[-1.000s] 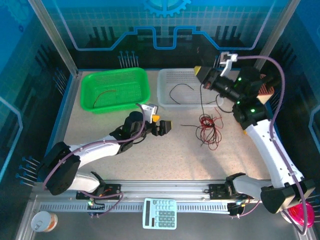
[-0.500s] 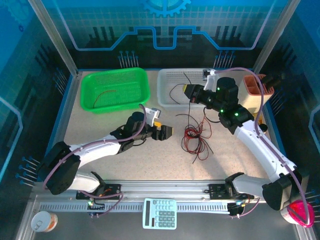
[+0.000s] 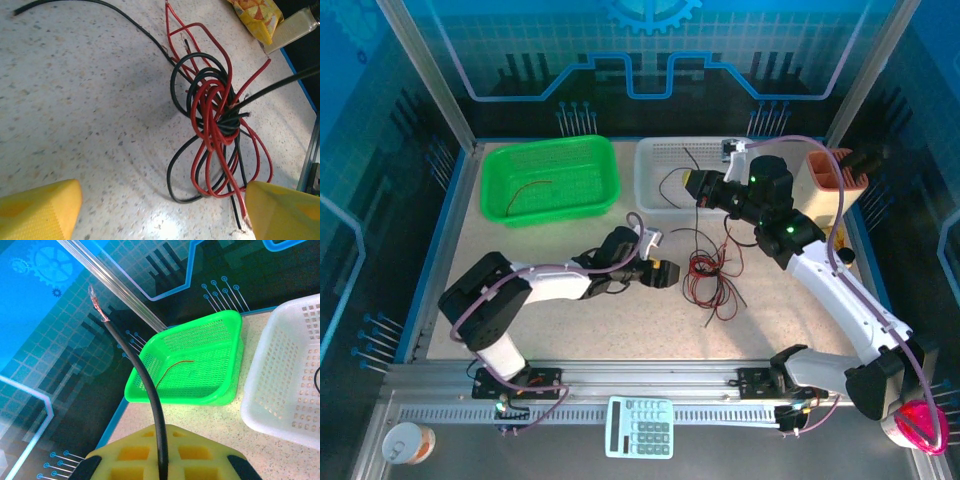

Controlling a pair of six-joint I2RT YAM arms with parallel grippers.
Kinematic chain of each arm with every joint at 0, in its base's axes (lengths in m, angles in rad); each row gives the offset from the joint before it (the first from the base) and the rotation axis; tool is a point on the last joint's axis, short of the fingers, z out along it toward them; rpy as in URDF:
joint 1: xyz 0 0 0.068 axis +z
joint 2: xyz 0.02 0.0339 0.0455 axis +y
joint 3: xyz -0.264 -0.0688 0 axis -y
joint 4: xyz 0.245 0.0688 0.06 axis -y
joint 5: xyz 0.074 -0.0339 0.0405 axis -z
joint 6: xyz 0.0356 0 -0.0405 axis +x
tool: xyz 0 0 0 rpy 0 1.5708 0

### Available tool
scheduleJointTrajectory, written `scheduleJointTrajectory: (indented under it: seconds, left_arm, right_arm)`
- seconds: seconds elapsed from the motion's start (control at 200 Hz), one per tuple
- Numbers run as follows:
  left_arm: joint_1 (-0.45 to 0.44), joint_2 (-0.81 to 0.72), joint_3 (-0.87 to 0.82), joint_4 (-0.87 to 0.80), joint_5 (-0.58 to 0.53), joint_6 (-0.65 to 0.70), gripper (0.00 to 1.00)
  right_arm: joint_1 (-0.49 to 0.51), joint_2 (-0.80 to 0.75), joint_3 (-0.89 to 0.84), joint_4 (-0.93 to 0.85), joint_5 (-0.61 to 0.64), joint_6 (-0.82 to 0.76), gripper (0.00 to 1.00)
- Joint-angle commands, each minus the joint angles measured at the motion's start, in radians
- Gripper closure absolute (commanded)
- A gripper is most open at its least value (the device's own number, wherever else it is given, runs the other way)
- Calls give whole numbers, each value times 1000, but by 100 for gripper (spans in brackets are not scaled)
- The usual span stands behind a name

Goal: Untangle the cables

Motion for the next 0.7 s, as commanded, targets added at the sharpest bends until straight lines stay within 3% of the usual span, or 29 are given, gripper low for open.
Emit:
scheduleJointTrajectory:
  seconds: [0.0, 0.185, 0.69]
  left_arm:
    - [-15, 44, 63, 41, 58, -3, 15]
    - [-25, 116, 130, 47, 98, 5, 18]
    - [-26, 205, 160, 226, 196, -63, 39]
  right_arm:
    - [21, -29, 20, 20, -16, 4, 100]
    - [26, -33, 33, 28, -34, 17, 100]
    - [29, -40, 80, 56, -65, 58, 100]
